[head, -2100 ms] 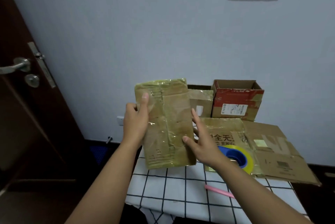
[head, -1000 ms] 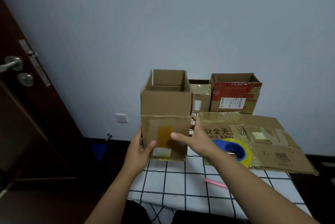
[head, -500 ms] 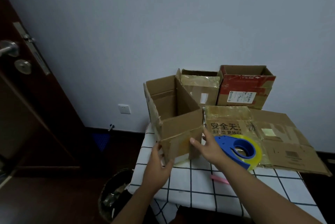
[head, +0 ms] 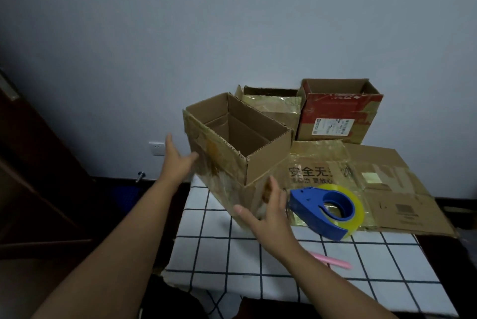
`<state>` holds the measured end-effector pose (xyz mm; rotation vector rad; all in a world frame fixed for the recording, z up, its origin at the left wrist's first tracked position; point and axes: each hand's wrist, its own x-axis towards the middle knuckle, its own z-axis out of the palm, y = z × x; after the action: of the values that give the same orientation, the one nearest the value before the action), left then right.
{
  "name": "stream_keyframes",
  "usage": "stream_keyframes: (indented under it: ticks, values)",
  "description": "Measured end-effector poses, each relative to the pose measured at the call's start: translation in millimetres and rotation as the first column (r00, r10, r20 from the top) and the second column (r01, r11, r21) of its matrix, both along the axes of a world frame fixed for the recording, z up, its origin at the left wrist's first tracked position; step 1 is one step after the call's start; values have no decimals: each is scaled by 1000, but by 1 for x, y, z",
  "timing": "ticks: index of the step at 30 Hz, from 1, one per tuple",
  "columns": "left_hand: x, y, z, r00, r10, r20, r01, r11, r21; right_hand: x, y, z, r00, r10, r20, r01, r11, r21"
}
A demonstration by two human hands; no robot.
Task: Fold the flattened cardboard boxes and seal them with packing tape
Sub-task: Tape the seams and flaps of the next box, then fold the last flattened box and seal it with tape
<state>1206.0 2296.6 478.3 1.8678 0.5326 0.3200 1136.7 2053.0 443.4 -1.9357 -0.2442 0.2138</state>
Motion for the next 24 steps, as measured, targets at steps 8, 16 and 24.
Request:
stream_keyframes:
  ticks: [8, 16, 24]
  values:
    - [44, 25, 1, 1000, -8, 17, 9, 997, -77, 79, 10, -1, 994, -32, 106, 44, 993, -109]
    - [65, 13, -21, 997, -2, 72, 7, 997, -80, 174, -6, 5, 994, -75, 85, 87, 984, -152]
    - [79, -7, -34, 998, -39, 51, 41, 998, -41, 207, -15, 3, 985, -169, 13, 170, 983, -71]
